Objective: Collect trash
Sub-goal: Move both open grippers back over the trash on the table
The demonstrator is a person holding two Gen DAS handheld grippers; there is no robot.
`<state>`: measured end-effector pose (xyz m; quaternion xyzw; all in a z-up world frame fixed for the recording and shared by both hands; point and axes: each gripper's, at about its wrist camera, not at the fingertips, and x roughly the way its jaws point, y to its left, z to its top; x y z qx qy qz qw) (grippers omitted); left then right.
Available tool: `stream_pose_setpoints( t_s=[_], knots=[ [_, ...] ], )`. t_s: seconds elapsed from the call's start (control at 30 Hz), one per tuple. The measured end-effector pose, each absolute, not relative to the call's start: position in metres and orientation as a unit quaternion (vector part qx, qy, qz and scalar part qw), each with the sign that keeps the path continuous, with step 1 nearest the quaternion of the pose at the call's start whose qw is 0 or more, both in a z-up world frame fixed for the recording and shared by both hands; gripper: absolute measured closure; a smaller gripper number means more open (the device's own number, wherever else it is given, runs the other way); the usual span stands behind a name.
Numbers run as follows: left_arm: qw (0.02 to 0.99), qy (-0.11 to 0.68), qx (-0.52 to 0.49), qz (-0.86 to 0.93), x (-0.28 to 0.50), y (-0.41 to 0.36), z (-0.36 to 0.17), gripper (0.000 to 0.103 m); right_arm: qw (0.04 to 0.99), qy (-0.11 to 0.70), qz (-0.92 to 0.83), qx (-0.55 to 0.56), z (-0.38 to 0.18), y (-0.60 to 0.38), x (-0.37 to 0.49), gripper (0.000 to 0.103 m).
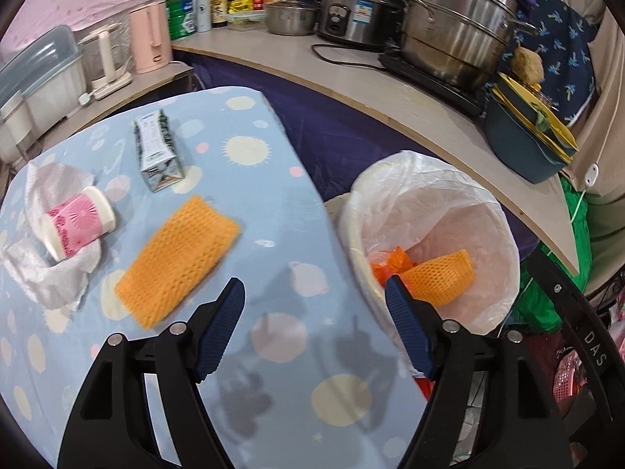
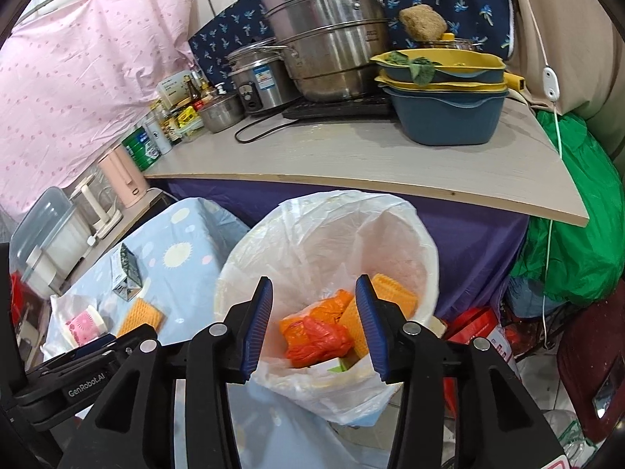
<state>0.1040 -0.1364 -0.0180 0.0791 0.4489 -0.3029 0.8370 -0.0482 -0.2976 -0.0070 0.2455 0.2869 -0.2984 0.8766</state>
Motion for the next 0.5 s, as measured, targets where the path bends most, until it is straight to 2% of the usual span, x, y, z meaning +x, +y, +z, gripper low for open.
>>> stream_pose_setpoints(
  t_s=[0.5],
  knots=[
    [0.861, 0.458, 0.045, -0.218, 0.143, -0.030, -0.021, 0.032, 0.899, 0.321, -0.219, 0.202, -0.009, -0.213, 0.018, 0.052]
  ],
)
